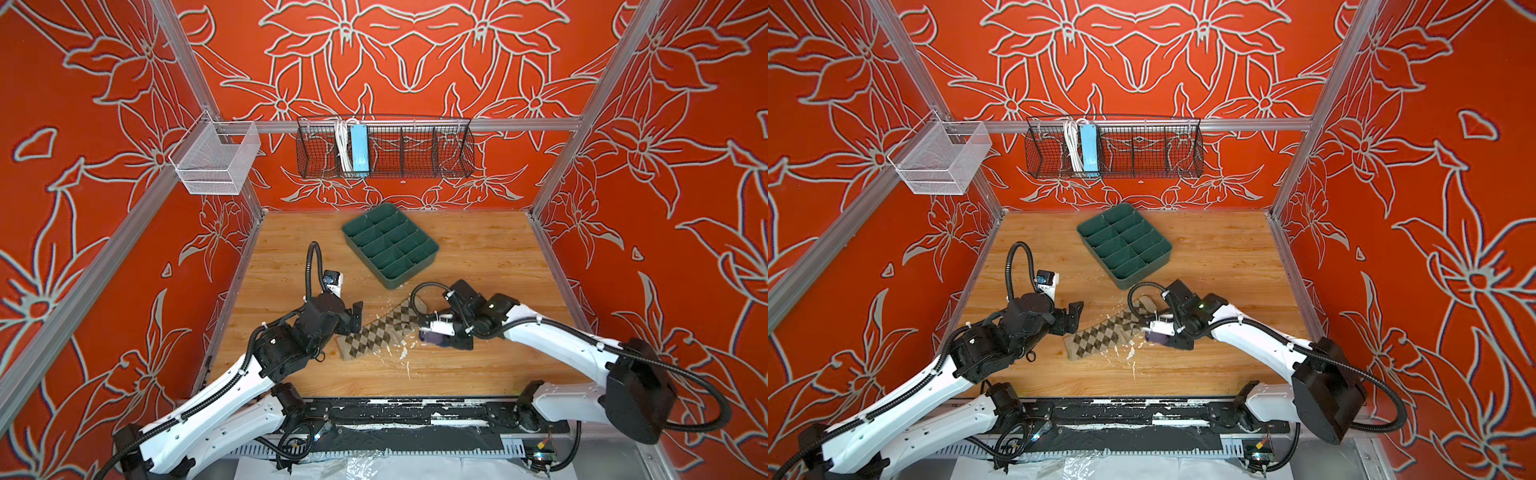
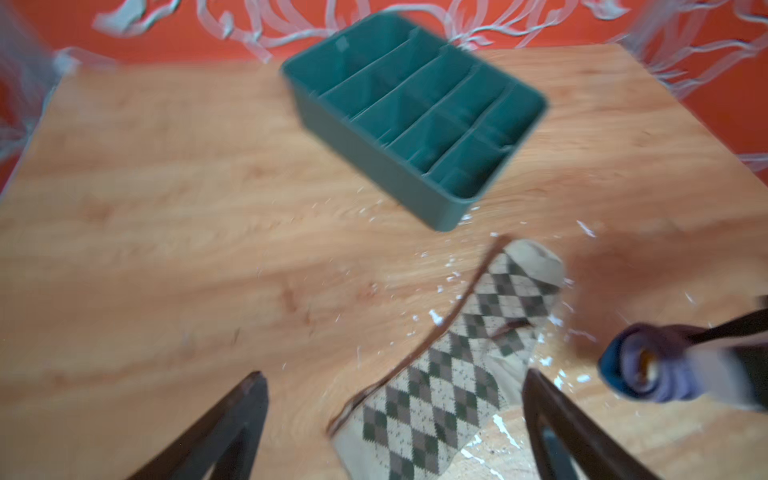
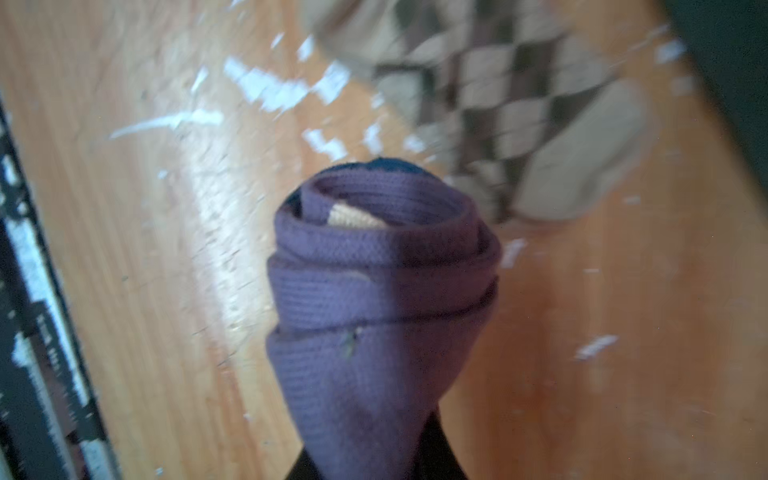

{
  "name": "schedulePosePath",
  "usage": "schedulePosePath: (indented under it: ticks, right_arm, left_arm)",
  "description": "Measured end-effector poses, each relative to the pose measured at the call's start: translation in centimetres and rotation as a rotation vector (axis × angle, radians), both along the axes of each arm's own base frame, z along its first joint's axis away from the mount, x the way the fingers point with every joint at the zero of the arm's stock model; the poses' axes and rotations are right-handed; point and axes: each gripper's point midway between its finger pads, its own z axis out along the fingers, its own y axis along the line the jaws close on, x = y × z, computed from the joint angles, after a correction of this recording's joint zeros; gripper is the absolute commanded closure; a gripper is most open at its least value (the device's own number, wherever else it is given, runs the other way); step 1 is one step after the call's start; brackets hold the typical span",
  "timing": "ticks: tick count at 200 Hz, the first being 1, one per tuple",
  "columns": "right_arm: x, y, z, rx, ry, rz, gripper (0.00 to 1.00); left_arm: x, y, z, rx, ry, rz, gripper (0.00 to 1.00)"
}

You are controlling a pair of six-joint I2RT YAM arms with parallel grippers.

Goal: Roll the socks
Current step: 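Carry the purple roll with the right gripper over the green tray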

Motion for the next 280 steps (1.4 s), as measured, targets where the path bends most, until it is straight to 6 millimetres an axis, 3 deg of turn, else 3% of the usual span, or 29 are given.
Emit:
schedulePosePath:
  ticks: [39,63,85,102,134,166,207,280]
  right_arm:
    - [9.1,1.9,9.3,0.131,-0.296,-0.032,1.00]
    - [16.1,3.4,11.7,0.095,-0.427,-0.039,1.00]
    - [22.2,4.4,11.1,0.017,-0.523,-0.035,1.00]
    - [26.3,4.9,9.3,-0.069,-0.585,0.003,1.00]
    - [31.3,5.3,4.4,-0.209,-0.617,0.107,1.00]
    - [32.3,5.0,0.7,-0.283,-0.563,0.220,1.00]
    - [31.1,4.1,1.0,-0.268,-0.471,0.307,1.00]
    - [27.1,-0.1,0.0,-0.337,-0.222,0.258,1.00]
  left_arm:
    - [1.9,3.6,-3.8,-0.181,0.211,0.249,0.03]
    - [2.9,2.7,-5.2,-0.261,0.304,0.274,0.03]
    - [4.1,1.3,-6.1,-0.302,0.358,0.261,0.03]
    - [4.8,0.8,-7.0,-0.312,0.397,0.259,0.03]
    - [6.1,0.2,-8.0,-0.326,0.447,0.270,0.03]
    - [6.8,-0.2,-8.6,-0.361,0.469,0.285,0.03]
    - [7.3,-0.6,-8.9,-0.374,0.479,0.280,0.03]
    - [8.5,-2.2,-9.2,-0.425,0.492,0.222,0.02]
